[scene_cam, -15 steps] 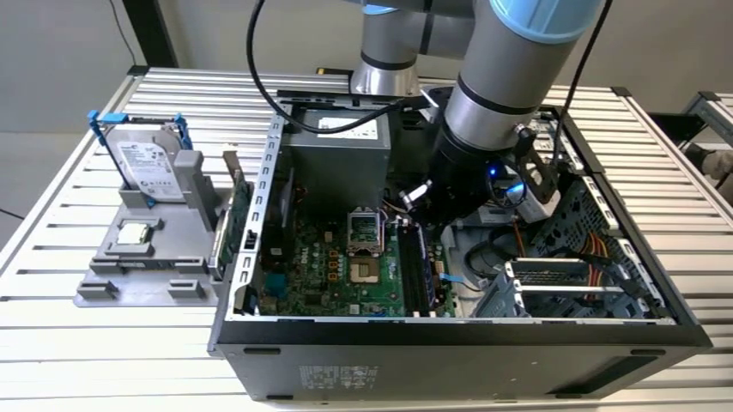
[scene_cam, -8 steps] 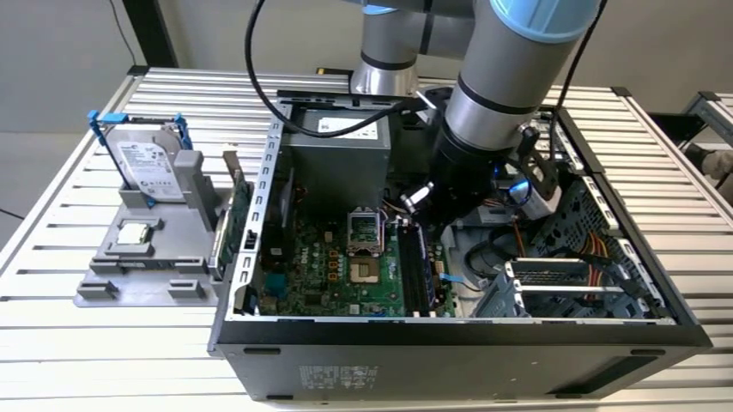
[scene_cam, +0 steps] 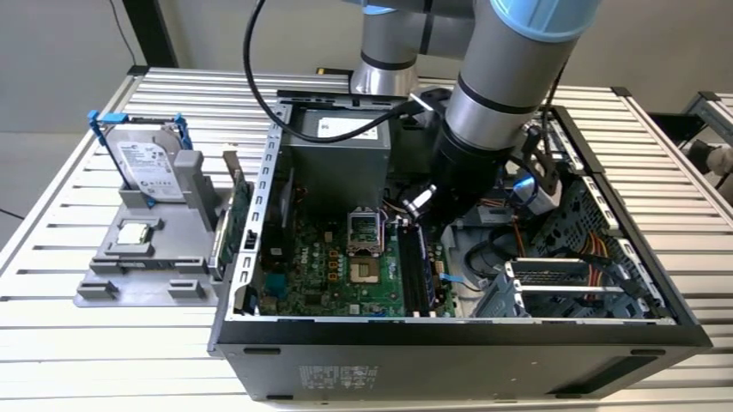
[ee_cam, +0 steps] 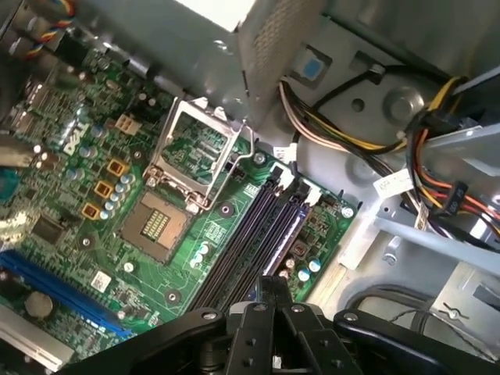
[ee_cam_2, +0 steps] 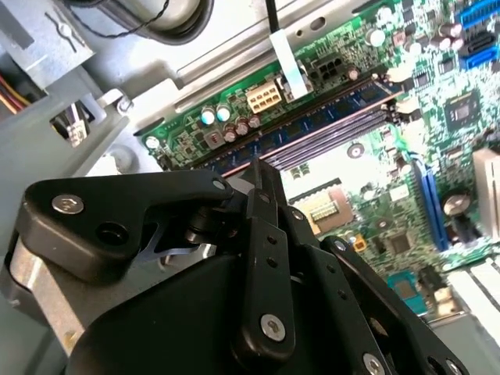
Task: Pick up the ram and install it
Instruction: 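Press down the ram until it locks into place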
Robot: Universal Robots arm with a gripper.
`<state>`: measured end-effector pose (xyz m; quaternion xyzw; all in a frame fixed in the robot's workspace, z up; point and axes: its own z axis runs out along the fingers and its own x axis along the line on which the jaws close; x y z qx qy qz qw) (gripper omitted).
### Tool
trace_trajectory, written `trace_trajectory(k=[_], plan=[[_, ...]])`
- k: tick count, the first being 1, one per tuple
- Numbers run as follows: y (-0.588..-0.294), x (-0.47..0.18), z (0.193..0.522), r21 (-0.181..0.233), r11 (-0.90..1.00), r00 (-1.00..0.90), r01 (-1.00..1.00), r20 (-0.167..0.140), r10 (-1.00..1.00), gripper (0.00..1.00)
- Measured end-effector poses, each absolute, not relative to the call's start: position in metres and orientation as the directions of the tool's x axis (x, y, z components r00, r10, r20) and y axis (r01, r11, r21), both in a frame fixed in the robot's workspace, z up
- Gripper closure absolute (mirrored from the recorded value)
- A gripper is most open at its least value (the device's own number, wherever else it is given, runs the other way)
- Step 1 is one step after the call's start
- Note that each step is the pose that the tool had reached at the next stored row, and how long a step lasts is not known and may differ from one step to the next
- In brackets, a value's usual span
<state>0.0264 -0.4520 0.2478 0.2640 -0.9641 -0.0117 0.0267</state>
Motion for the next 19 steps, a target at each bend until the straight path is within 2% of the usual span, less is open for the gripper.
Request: trace_trajectory(k=[19], plan=[[-0.4521, 0.0267, 0.2478, 0.037, 0.678, -0.676, -0.734, 0.045, -0.735, 1.0]])
